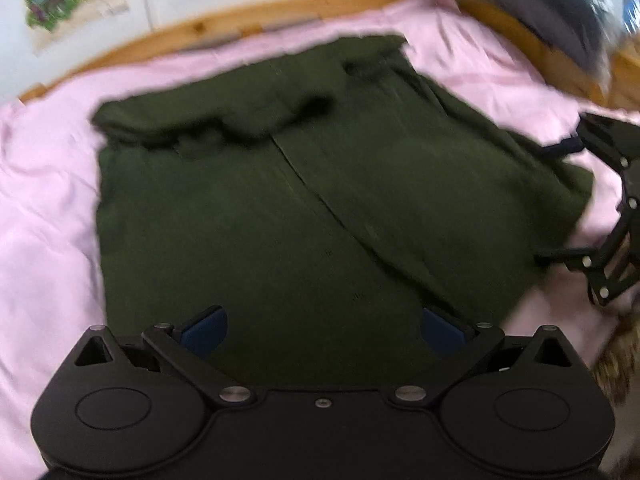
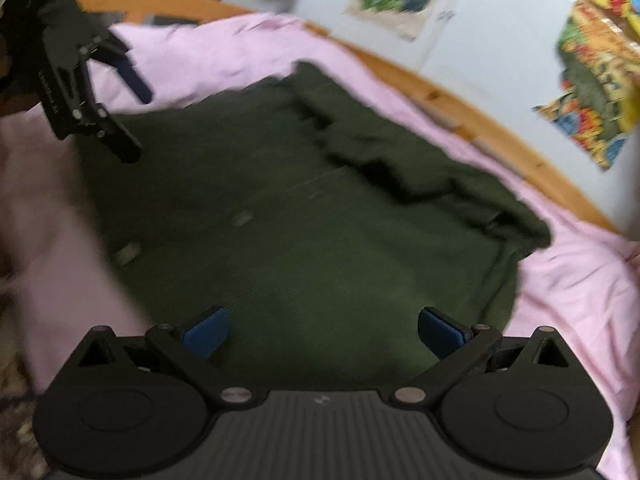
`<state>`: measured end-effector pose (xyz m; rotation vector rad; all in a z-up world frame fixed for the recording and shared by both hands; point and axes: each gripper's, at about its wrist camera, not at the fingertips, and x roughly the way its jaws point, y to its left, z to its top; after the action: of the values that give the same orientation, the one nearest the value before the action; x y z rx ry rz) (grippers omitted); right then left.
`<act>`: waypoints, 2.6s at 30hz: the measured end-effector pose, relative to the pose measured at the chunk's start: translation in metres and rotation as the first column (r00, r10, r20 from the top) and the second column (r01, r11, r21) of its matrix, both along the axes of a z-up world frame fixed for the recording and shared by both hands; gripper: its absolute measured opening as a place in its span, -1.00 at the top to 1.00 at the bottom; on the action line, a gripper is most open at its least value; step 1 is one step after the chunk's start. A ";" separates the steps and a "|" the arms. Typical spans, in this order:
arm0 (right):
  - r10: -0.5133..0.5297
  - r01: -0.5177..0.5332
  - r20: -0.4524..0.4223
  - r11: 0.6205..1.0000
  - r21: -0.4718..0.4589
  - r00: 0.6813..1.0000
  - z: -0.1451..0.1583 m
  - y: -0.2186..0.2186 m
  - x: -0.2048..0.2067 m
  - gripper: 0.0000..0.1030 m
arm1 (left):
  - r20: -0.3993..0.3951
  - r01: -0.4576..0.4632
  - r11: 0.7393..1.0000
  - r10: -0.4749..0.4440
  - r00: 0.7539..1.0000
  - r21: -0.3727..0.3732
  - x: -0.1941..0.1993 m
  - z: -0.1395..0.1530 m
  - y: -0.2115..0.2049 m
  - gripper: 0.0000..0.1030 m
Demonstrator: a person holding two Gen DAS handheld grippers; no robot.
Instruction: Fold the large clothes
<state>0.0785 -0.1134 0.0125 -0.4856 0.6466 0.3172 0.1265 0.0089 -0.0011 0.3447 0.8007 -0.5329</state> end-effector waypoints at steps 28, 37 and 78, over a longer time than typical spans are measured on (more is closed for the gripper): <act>-0.244 0.346 -0.277 0.834 0.429 0.930 0.005 -0.051 0.108 -0.99 | -0.031 -0.003 0.992 0.006 1.000 0.123 0.008 -0.015 0.010 -0.94; -0.232 0.319 -0.256 0.866 0.385 0.938 0.002 -0.037 0.089 -0.99 | 0.031 0.050 0.965 -0.060 0.998 0.257 -0.002 -0.025 0.009 -0.97; -0.128 0.159 -0.121 0.941 0.298 0.984 0.004 -0.001 0.041 -0.99 | 0.021 -0.031 0.999 0.030 0.999 0.033 0.065 0.046 0.000 0.79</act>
<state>0.1191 -0.1148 0.0167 -0.1237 0.7123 0.2980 0.1919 0.0086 0.0447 0.3674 0.7942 -0.4870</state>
